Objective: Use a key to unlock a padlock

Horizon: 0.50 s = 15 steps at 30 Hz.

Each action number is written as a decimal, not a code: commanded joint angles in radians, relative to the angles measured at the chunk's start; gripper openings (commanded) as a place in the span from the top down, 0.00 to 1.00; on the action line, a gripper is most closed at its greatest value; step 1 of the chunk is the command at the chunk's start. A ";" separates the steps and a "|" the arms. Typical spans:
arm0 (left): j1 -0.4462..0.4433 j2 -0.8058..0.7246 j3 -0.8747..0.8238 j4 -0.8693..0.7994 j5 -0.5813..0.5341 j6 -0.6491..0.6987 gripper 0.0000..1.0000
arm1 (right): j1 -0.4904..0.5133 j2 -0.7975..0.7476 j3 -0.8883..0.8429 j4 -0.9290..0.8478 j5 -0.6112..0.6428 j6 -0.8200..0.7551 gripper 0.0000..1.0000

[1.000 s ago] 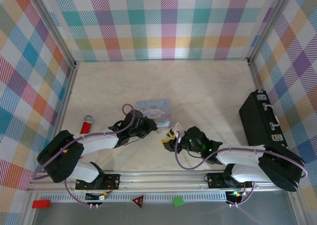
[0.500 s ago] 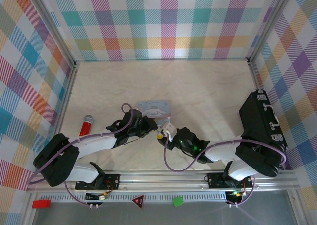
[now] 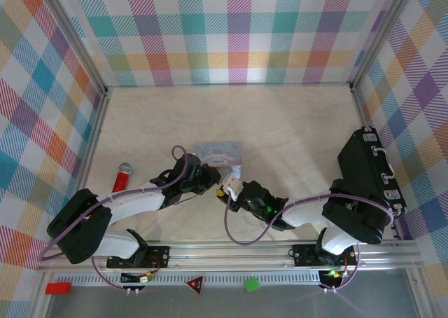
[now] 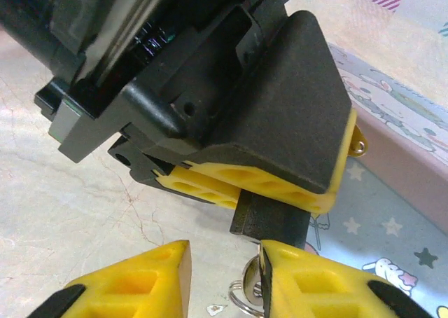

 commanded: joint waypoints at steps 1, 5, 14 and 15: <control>0.001 -0.047 0.009 0.040 0.013 0.005 0.98 | 0.010 0.010 0.023 0.030 0.050 -0.025 0.71; 0.001 -0.055 0.005 0.033 0.007 0.005 0.98 | 0.012 0.018 0.027 0.018 0.077 -0.035 0.74; -0.002 -0.055 0.011 0.032 0.009 0.002 0.98 | 0.019 0.041 0.039 0.026 0.125 -0.037 0.79; -0.004 -0.055 0.012 0.032 0.009 0.003 0.98 | 0.019 0.043 0.042 0.024 0.129 -0.037 0.79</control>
